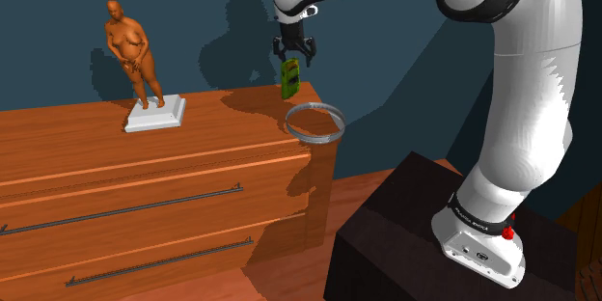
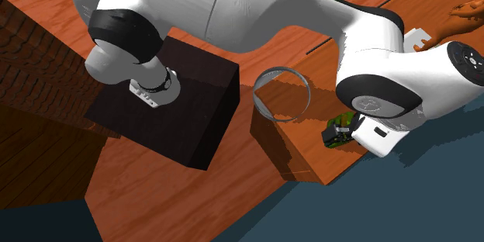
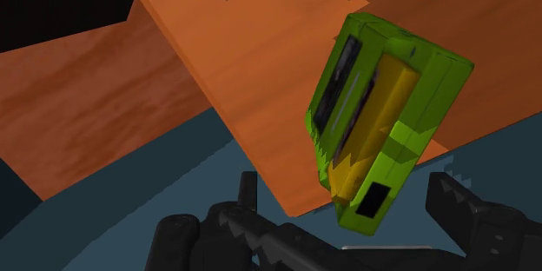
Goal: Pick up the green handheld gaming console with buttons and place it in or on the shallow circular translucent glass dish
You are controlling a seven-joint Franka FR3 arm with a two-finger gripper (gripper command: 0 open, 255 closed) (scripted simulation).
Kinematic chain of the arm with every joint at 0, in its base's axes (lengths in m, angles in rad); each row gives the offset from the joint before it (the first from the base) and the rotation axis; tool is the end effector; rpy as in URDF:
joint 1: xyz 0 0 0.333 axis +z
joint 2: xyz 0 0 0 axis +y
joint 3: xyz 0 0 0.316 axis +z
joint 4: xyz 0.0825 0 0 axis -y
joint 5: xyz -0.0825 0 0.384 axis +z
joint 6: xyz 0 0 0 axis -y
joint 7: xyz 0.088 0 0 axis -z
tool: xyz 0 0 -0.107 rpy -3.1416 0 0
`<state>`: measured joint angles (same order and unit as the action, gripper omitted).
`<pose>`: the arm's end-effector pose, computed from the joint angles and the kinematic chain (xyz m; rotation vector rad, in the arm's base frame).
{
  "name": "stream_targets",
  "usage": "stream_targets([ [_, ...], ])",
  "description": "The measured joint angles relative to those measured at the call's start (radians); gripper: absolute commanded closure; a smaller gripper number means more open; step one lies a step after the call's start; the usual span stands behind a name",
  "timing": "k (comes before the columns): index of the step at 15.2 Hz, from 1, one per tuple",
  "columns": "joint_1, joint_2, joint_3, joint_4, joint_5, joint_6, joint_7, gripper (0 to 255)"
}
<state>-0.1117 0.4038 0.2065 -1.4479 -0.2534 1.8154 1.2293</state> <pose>0.6760 0.0222 0.4595 2.5637 -1.5449 0.1193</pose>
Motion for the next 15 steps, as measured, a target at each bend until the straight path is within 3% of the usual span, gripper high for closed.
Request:
stream_targets([
  [2,0.0,0.0,0.0,0.0,0.0,0.0,0.0,0],
  [3,0.0,0.0,0.0,0.0,0.0,0.0,0.0,255],
  [15,0.001,-0.002,0.0,0.012,0.001,-0.014,-0.002,255],
])
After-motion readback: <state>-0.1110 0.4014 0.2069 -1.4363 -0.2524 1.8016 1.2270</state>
